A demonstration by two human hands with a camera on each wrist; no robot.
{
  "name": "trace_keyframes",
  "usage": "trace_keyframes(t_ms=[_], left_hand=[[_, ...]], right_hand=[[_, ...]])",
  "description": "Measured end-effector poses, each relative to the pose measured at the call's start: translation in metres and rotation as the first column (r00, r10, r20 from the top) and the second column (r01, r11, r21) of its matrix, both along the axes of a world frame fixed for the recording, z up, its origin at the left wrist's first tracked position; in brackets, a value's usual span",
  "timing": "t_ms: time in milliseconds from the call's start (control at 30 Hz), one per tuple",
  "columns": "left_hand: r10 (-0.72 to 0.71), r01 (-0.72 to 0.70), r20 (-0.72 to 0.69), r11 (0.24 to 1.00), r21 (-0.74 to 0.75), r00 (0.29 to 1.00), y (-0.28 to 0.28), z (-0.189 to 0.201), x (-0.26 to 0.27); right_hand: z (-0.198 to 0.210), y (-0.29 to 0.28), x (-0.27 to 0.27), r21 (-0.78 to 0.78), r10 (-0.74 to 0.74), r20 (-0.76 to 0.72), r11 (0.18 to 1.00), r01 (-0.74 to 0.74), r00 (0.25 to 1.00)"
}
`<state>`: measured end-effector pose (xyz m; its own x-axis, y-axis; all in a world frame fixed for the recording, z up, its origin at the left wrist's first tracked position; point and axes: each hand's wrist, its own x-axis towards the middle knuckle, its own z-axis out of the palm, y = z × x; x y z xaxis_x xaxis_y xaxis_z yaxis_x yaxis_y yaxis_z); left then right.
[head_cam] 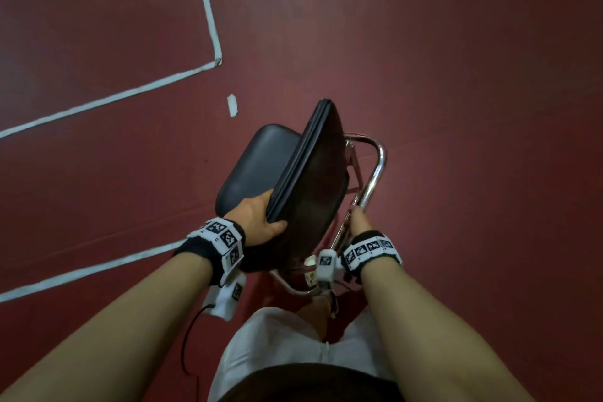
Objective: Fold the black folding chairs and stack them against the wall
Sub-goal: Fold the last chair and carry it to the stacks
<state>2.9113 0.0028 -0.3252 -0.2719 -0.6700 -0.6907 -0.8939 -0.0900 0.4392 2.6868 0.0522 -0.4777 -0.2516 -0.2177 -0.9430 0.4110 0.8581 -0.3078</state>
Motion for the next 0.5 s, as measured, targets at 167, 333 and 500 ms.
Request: trace_keyframes(t_ms=[167, 333, 500], left_hand=[[-0.011, 0.01, 0.023, 0.998, 0.056, 1.0, -0.002, -0.002, -0.006], [-0.061, 0.056, 0.024, 0.984, 0.168, 0.998, -0.002, -0.005, -0.022], [-0.252, 0.245, 0.036, 0.961, 0.13, 0.967, 0.038, -0.004, -0.097]], right_hand=[[0.043, 0.008, 0.004, -0.098, -0.088, 0.073, 0.991, 0.095, 0.993], [0.071, 0.037, -0.029, -0.101, -0.162, 0.071, 0.981, 0.169, 0.984], [0.084, 0.067, -0.055, -0.145, -0.229, 0.119, 0.959, 0.245, 0.966]])
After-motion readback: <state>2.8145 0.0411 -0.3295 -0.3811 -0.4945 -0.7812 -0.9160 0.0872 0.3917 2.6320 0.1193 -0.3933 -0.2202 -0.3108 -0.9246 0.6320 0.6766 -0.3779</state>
